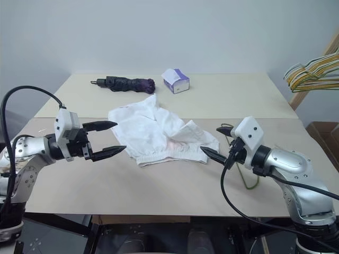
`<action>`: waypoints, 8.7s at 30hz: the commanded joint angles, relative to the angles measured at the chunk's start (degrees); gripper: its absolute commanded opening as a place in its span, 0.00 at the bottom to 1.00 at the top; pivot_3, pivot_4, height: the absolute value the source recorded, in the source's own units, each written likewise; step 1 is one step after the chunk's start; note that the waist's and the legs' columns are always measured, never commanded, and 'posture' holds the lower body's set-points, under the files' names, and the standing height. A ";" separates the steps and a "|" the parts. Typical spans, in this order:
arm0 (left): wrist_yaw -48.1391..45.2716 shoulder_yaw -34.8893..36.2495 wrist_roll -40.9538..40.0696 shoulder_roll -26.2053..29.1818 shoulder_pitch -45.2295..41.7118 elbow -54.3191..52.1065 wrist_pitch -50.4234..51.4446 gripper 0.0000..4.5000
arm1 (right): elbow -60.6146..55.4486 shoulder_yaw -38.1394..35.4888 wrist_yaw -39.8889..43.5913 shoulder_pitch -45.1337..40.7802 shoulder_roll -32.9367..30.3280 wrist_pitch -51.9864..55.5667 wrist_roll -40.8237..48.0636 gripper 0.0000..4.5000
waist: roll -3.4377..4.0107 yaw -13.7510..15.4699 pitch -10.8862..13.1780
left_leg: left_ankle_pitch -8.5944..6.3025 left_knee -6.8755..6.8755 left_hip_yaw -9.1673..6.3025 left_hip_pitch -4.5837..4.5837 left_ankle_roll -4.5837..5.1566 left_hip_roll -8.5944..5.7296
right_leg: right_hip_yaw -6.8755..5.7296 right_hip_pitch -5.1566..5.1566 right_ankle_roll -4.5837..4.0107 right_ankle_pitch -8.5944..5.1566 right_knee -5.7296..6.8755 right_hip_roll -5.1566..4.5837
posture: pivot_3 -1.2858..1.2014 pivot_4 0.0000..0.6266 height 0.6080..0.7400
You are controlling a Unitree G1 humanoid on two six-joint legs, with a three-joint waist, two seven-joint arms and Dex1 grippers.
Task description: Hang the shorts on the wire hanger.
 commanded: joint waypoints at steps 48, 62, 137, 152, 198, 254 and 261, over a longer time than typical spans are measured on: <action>5.31 4.42 1.70 -2.99 7.04 -3.71 -7.91 1.00 | 37.33 51.83 -14.48 -33.02 37.37 4.99 -44.30 0.02 | -0.21 -0.44 -0.29 | 0.46 -0.81 -0.17 0.41 -0.74 0.15 | 0.06 -0.18 -0.17 0.12 0.14 0.25 | 0.48 0.00 1.00; 1.86 0.97 4.89 -3.33 4.25 1.79 -12.43 1.00 | -0.19 30.20 16.80 -13.53 -2.98 -9.68 -25.21 0.01 | -0.35 -0.27 -0.37 | 0.46 -0.71 -0.10 0.20 -0.75 0.15 | -0.03 -0.11 -0.10 0.08 -0.05 0.14 | 0.45 0.00 1.00; 0.27 -21.13 49.54 8.65 0.64 21.94 -39.60 1.00 | -15.46 55.30 -9.72 -29.63 -10.04 32.75 -20.05 0.00 | 0.03 -2.31 -0.63 | 0.46 -0.82 -0.04 0.20 -0.74 0.23 | 0.00 -0.25 -0.12 0.07 0.01 0.13 | 0.43 0.00 1.00; 6.75 -25.20 53.91 4.60 -8.44 34.10 -42.88 0.14 | -16.11 52.28 -8.33 -27.88 -10.28 32.41 -21.83 0.00 | 0.63 -2.90 -1.05 | 0.47 -0.93 -0.06 0.32 -0.73 0.24 | -0.04 -0.17 -0.02 0.03 0.01 0.13 | 0.42 0.00 1.00; 26.01 -8.15 32.99 6.06 -54.41 69.62 -59.16 0.01 | 96.41 37.00 -54.29 -73.86 11.49 -76.36 -60.52 0.00 | 0.32 -5.36 -0.86 | 1.12 -1.86 -0.22 -0.27 -1.65 -0.20 | 0.04 -1.12 0.05 0.13 0.10 -0.26 | 0.48 0.00 1.00; -17.14 11.25 -15.92 17.68 10.03 -1.61 0.75 1.00 | 13.40 11.80 10.97 4.35 -23.19 -30.47 1.93 1.00 | 0.13 -2.99 -0.89 | 1.23 -1.72 -0.01 1.19 -1.18 0.10 | 0.00 0.68 -0.81 -0.28 0.00 -0.10 | 0.45 0.00 1.00; -6.73 3.88 -15.30 8.54 1.66 -4.69 6.76 1.00 | 12.39 8.36 -3.49 2.30 -19.93 -7.02 -4.11 1.00 | 0.11 -3.27 -0.91 | 1.23 -1.69 -0.01 1.10 -1.18 0.10 | -0.01 0.57 -0.33 -0.02 -0.01 -0.06 | 0.44 0.00 1.00</action>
